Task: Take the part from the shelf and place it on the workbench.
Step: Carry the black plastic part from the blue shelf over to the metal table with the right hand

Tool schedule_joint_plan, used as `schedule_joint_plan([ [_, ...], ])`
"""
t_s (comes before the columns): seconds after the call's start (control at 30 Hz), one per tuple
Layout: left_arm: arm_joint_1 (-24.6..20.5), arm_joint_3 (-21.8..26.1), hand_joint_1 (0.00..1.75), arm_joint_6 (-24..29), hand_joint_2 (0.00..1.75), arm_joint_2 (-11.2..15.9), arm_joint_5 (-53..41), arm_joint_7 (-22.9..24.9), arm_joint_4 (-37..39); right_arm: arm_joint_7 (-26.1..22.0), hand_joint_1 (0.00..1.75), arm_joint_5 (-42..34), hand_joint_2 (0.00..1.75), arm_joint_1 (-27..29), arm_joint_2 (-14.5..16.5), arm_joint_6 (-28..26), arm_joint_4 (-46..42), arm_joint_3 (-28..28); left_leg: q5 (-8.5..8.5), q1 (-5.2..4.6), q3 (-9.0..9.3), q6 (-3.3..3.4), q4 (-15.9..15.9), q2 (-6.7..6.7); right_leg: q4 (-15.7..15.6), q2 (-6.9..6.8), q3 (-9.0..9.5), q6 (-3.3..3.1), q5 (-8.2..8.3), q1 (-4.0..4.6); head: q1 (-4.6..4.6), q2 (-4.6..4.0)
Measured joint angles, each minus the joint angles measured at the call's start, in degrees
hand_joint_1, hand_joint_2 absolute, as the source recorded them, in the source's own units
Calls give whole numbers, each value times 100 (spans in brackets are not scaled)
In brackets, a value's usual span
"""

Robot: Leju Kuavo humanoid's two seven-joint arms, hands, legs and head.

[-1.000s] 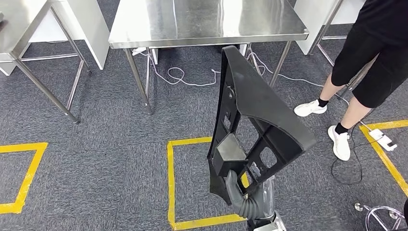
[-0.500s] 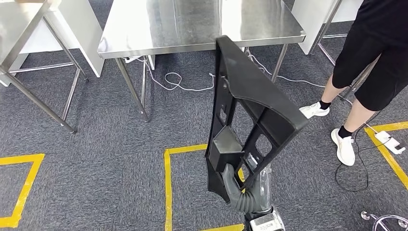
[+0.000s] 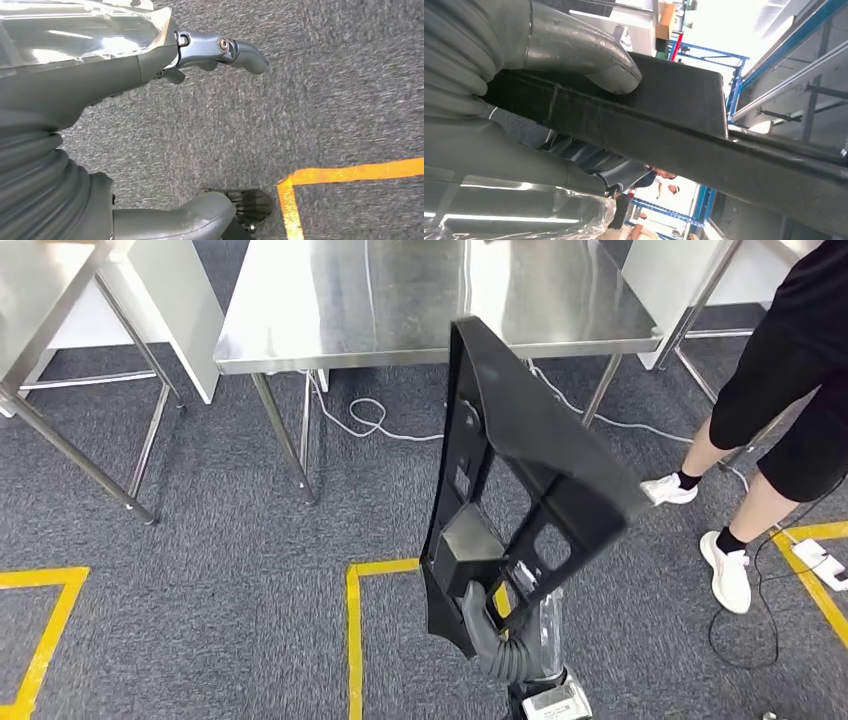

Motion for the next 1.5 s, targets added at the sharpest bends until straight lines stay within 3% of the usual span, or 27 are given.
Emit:
schedule_joint_plan([
  [0.03, 3, 2, 0, 4, 175, 0, 0, 0, 1, -14, 175, -12, 175, -1, -10, 10, 11, -1, -31, 15, 109, 21, -33, -8, 384, -1, -284, -8, -124, -8, 13, 0],
  [0.1, 15, 8, 0, 13, 175, -8, 0, -1, 1, -40, 175, -34, 175, 0, -47, 28, 42, 0, -244, 27, 401, -4, -66, -31, 713, -8, -847, 105, -85, -70, 57, -1],
  [0.13, 22, 10, 0, 16, 175, -12, 0, -1, 1, -45, 175, -39, 175, 10, -64, 29, 56, -1, -365, 30, 517, -44, -66, -43, 533, -26, -970, 199, 127, -103, 67, 0],
  [0.17, 29, 12, 0, 16, 175, -15, 0, -1, 1, -46, 175, -40, 175, 12, -77, 29, 70, -1, -478, 28, 638, -94, -55, -53, 193, -58, -961, 257, 381, -115, 75, 0],
  [0.23, 29, 15, 0, 20, 175, -11, 0, -1, 1, -50, 175, -46, 175, 24, -87, 25, 90, -1, -603, 19, 726, -176, -35, -49, -45, -86, -871, 143, 634, -89, 72, 0],
  [0.3, 18, 16, 0, 28, 175, -10, 0, -1, 1, -54, 175, -52, 175, 24, -89, 15, 95, -7, -635, 38, 745, -232, 33, -34, -55, -53, -799, -31, 590, -66, 58, 0],
  [0.33, 12, 16, 0, 31, 175, -11, -1, -1, 1, -56, 175, -55, 175, 22, -87, 7, 94, -11, -609, 55, 691, -253, 165, -21, -69, -40, -764, -77, 567, -75, 58, 0],
  [0.4, -1, 14, 0, 31, 175, -21, -6, 1, 2, -63, 175, -55, 175, 21, -84, -11, 94, -16, -588, 78, 334, -303, 728, 3, -96, -25, -655, -163, 505, -87, 46, 0],
  [0.5, 1, 14, 0, 32, 175, -30, -11, 5, 5, -70, 175, -56, 175, 31, -84, -35, 95, -16, -940, 87, -465, -366, 1695, 14, -110, -16, -490, -241, 356, -71, 44, 0],
  [0.53, 3, 14, 0, 32, 175, -29, -11, 7, 5, -70, 175, -56, 175, 34, -84, -39, 95, -16, -1023, 87, -639, -367, 1783, 14, -111, -6, -424, -241, 301, -65, 41, 0],
  [0.57, 3, 14, 0, 33, 175, -29, -11, 9, 5, -70, 175, -57, 175, 36, -84, -40, 96, -16, -980, 85, -724, -351, 1697, 14, -112, 2, -348, -239, 246, -59, 41, 0],
  [0.63, 4, 15, 0, 33, 175, -27, -11, 10, 4, -70, 175, -57, 175, 36, -84, -41, 96, -16, -483, 61, -645, -260, 1071, 17, -123, 11, -206, -227, 128, -47, 42, 0],
  [0.7, 6, 19, 0, 34, 175, -12, -11, 11, 3, -72, 175, -57, 175, 30, -84, -41, 99, -16, -32, -1, -492, -138, 507, -6, -143, 21, -94, -183, 12, -28, 45, 0],
  [0.73, 8, 20, 0, 35, 175, -3, -11, 12, 2, -73, 175, -59, 175, 29, -83, -41, 101, -16, 38, -32, -445, -92, 375, -21, -159, 29, -32, -149, -17, -24, 44, 0],
  [0.8, 11, 22, 0, 38, 175, 10, -10, 15, 1, -79, 175, -65, 175, 30, -80, -41, 105, -15, 1, -72, -342, -20, 263, -53, -155, 42, 94, -48, 9, -12, 34, 0],
  [0.87, 19, 26, 0, 39, 175, 11, -9, 17, 1, -90, 175, -74, 175, 28, -80, -42, 109, -14, 59, -56, -145, 55, 125, -54, -1, 33, 109, -4, 3, 7, 38, -2],
  [0.9, 20, 27, 0, 40, 175, 11, -7, 17, 1, -97, 175, -77, 175, 17, -80, -43, 109, -14, 72, -40, -57, 87, 84, -52, 199, 28, 3, -17, -63, 10, 47, -3],
  [0.97, 16, 30, 0, 42, 175, 10, -1, 20, 1, -108, 175, -80, 175, 5, -84, -43, 110, -12, 45, -24, 24, 119, 56, -44, 868, 24, -450, -33, -300, -4, 61, -3],
  [1.03, 19, 33, 0, 41, 175, 9, 9, 25, 1, -111, 175, -82, 175, 6, -88, -43, 117, -13, -30, -17, 73, 108, 57, -58, 1387, 23, -931, 12, -525, -34, 68, 0],
  [1.07, 24, 34, 0, 40, 175, 9, 13, 29, 1, -112, 175, -83, 175, 7, -90, -42, 122, -13, -76, -8, 119, 89, 59, -70, 1402, 21, -1056, 59, -540, -48, 73, 0],
  [1.1, 29, 35, 0, 39, 175, 8, 17, 33, 1, -111, 175, -82, 175, 7, -91, -41, 128, -13, -133, 2, 188, 63, 61, -82, 1231, 18, -1089, 127, -445, -67, 73, 0],
  [1.17, 38, 37, 0, 38, 175, 6, 24, 39, 1, -110, 175, -75, 175, 5, -91, -40, 143, -11, -266, 12, 321, 1, 70, -97, 552, 4, -1016, 280, 48, -102, 88, 0],
  [1.2, 41, 37, 0, 38, 175, 6, 28, 42, 1, -107, 175, -72, 175, 2, -90, -40, 152, -10, -343, 5, 377, -34, 80, -101, 255, -28, -981, 292, 274, -110, 98, 0],
  [1.27, 45, 40, 0, 38, 175, 5, 36, 51, 1, -95, 175, -62, 175, 4, -82, -37, 171, -4, -481, -14, 465, -117, 110, -94, -37, -69, -927, 194, 537, -95, 98, 0],
  [1.37, 36, 46, 0, 38, 175, 5, 40, 56, 2, -78, 175, -50, 175, -15, -49, -34, 173, 9, -555, 21, 583, -222, 303, -54, -84, -42, -686, -61, 524, -118, 75, 0],
  [1.43, 14, 51, 0, 38, 175, -2, 42, 56, 3, -62, 175, -32, 175, -36, -15, -31, 173, 16, -672, 63, 343, -287, 773, -25, -98, -44, -512, -184, 449, -119, 64, 0],
  [1.5, 4, 57, 0, 38, 175, -12, 52, 56, 4, -39, 175, 1, 175, -51, 10, -11, 173, 22, -933, 92, -136, -345, 1408, -13, -99, -40, -422, -224, 354, -111, 55, 0],
])
